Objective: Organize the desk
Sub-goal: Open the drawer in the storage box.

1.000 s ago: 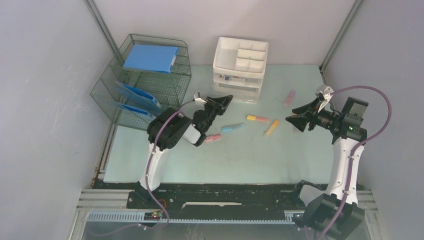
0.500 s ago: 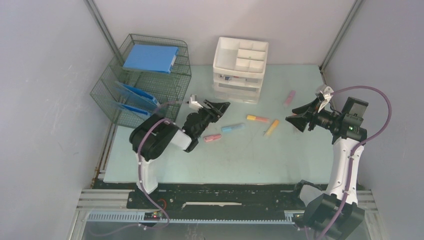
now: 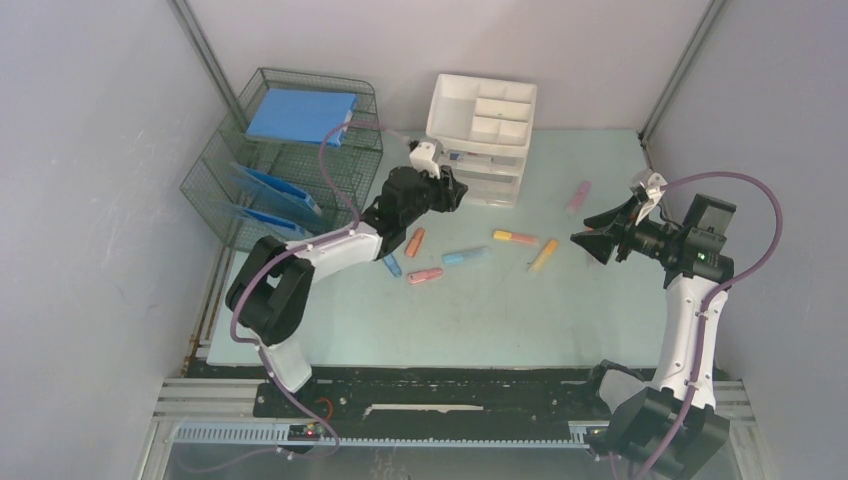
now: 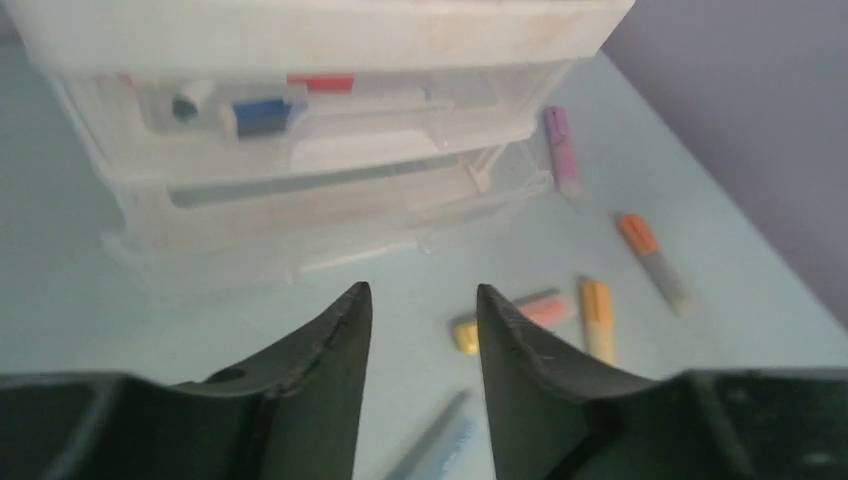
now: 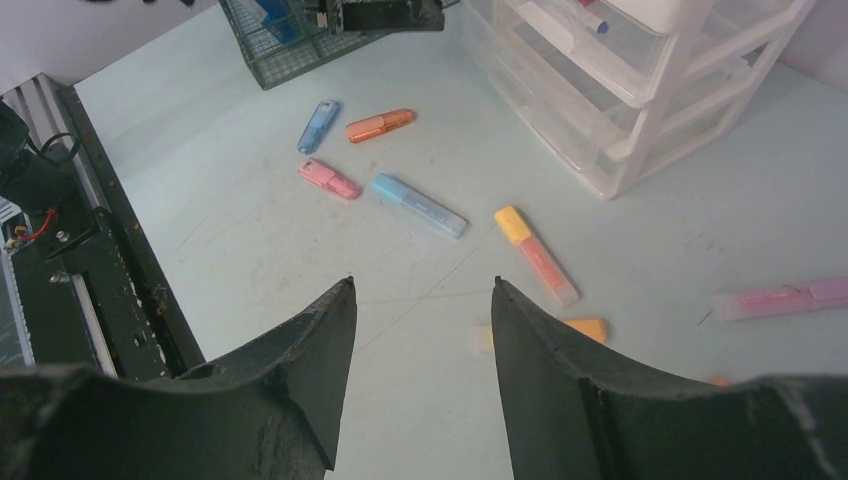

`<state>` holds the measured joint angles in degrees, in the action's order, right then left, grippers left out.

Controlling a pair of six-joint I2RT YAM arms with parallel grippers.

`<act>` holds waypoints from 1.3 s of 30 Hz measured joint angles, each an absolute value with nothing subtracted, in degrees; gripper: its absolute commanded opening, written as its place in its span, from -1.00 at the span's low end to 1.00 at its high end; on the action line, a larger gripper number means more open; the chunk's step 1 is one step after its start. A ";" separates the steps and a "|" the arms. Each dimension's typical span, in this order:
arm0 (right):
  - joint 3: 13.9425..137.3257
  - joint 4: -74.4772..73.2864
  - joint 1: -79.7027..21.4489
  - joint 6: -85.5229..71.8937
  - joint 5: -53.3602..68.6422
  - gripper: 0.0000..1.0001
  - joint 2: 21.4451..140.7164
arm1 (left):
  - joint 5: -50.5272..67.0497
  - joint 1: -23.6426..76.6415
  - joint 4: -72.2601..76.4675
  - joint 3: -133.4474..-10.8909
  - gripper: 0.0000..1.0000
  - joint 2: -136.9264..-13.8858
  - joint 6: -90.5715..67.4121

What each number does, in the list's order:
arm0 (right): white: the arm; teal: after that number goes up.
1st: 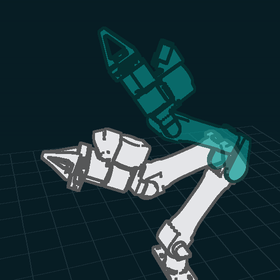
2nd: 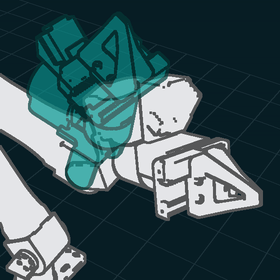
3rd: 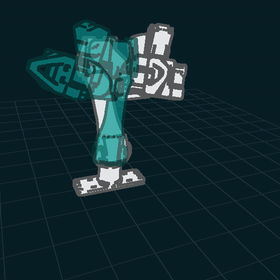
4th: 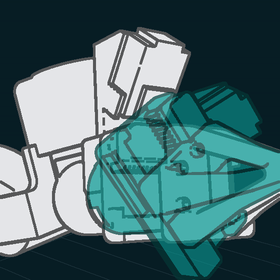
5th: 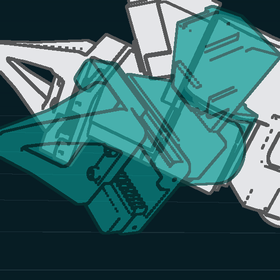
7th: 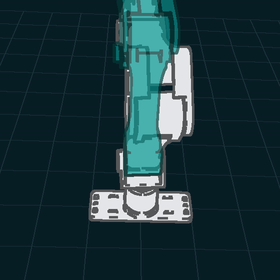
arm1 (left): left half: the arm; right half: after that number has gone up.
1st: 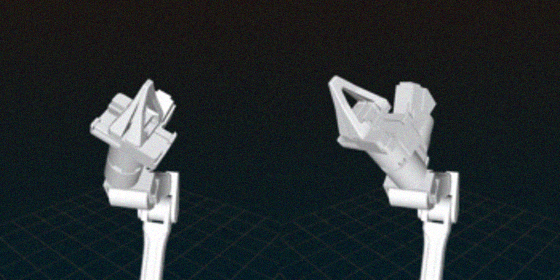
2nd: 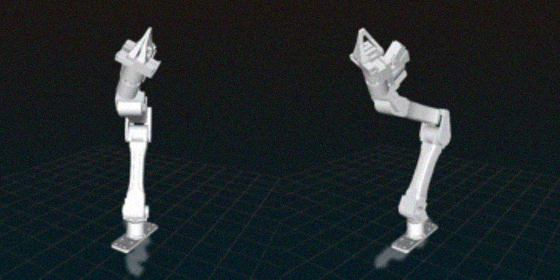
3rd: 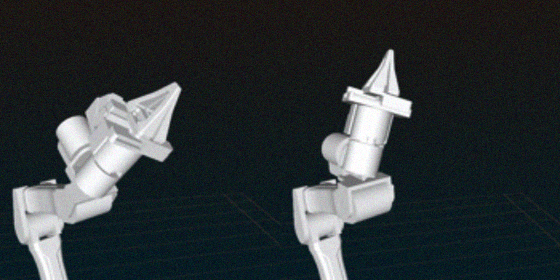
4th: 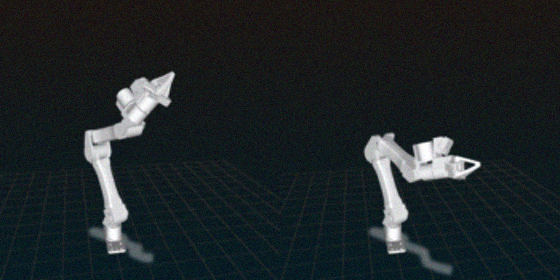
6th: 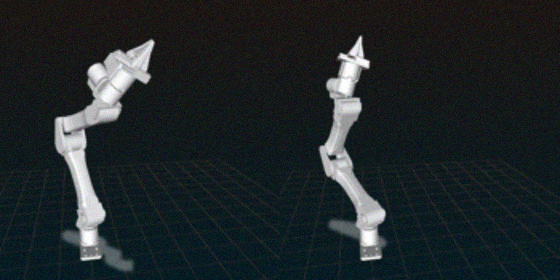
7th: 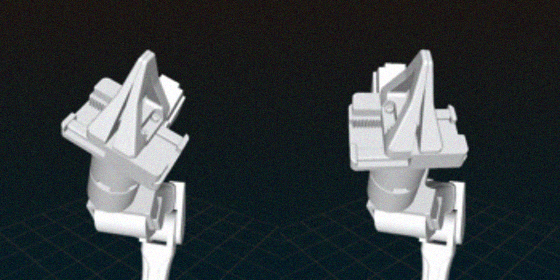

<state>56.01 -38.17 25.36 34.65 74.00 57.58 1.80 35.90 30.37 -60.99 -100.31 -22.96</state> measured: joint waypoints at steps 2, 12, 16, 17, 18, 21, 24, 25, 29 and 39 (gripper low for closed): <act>56.01 -38.19 25.34 34.68 74.00 0.20 57.58 | 1.76 36.12 23.35 -66.17 -0.32 -100.31 -17.28; 56.01 -38.39 25.34 34.83 73.93 0.19 57.58 | 1.13 36.40 3.25 -88.12 -0.60 -108.97 -5.39; 56.01 -38.39 25.34 34.87 73.80 0.19 57.58 | 0.78 36.47 -1.10 -92.14 -0.63 -113.47 -3.90; 56.01 -38.39 25.34 34.87 73.80 0.20 57.58 | 0.47 36.51 -1.91 -92.75 -0.63 -114.37 -3.55; 56.01 -38.39 25.34 34.87 73.78 0.20 57.58 | 0.16 36.58 -2.66 -93.41 -0.63 -115.28 -3.31; 56.01 -38.41 25.30 34.89 73.78 0.19 57.58 | -0.82 36.64 -4.10 -95.31 -0.62 -117.56 -2.46; 56.01 -38.41 25.30 34.92 73.78 0.19 57.58 | -1.96 36.73 -4.19 -97.10 -0.62 -119.52 -1.93; 56.01 -38.41 25.30 34.92 73.76 0.20 57.58 | -2.44 36.73 -3.95 -97.38 -0.62 -120.01 -1.85; 56.01 -38.41 25.30 35.18 73.73 0.19 57.60 | -3.38 36.73 -2.68 -97.41 -0.62 -120.88 -1.45; 56.01 -38.44 25.08 35.62 73.56 0.20 57.60 | -3.73 36.73 0.19 -97.41 -0.50 -121.82 -0.43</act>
